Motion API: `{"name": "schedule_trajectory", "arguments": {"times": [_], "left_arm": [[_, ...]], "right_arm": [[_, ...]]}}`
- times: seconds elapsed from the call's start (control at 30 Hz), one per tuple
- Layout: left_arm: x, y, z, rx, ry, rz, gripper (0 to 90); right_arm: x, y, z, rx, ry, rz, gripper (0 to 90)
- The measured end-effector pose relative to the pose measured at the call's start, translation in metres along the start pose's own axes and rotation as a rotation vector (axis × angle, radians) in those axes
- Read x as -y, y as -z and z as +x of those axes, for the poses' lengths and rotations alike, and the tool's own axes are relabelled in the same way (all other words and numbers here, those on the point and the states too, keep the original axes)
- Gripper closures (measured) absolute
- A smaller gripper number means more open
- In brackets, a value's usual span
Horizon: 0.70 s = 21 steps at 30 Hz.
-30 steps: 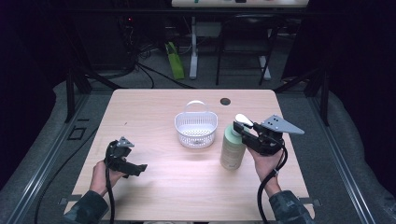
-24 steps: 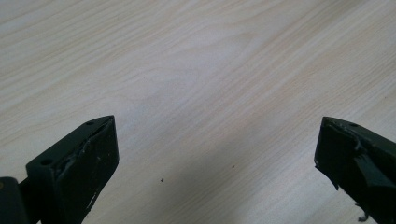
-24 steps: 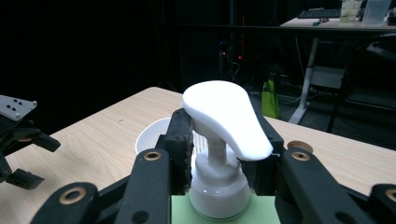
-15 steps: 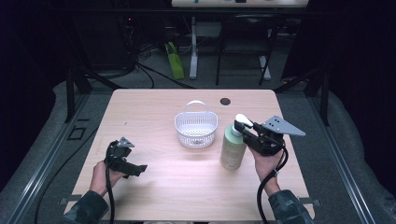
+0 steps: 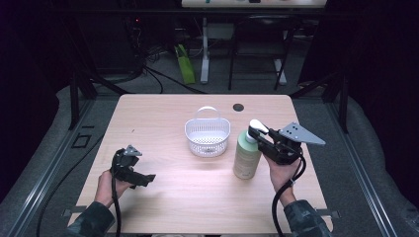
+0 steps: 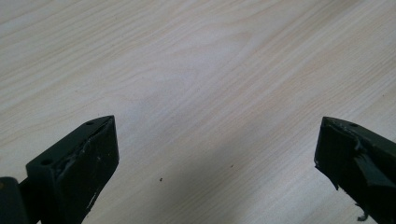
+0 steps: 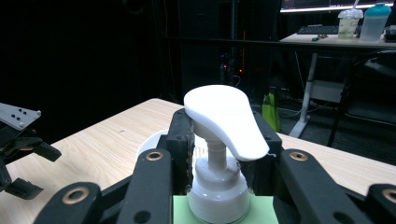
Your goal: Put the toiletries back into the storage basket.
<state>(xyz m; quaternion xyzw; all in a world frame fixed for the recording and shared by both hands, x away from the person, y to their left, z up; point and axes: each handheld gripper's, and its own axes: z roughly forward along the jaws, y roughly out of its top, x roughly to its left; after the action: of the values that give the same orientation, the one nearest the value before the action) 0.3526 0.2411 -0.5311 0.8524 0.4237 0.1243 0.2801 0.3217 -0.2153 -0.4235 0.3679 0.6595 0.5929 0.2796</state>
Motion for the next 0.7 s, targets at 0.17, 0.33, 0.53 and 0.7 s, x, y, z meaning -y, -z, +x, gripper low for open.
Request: {"name": "schedule_trajectory", "arguments": {"times": [0.17, 0.33, 0.53, 0.7], "left_arm": [[0.000, 0.001, 0.001, 0.008, 0.016, -0.017, 0.0], [0.001, 0.001, 0.003, 0.003, 0.019, -0.016, 0.0], [0.002, 0.000, 0.003, -0.001, 0.021, -0.011, 0.0], [0.002, -0.001, 0.003, 0.002, 0.027, -0.007, 0.0]], "right_arm": [[-0.004, 0.002, 0.000, -0.003, -0.002, 0.004, 67.2], [-0.007, 0.004, -0.001, -0.006, 0.005, 0.008, 67.2], [-0.010, 0.006, -0.001, -0.009, 0.012, 0.007, 67.2], [-0.015, 0.010, -0.002, -0.014, 0.020, 0.003, 67.2]]}}
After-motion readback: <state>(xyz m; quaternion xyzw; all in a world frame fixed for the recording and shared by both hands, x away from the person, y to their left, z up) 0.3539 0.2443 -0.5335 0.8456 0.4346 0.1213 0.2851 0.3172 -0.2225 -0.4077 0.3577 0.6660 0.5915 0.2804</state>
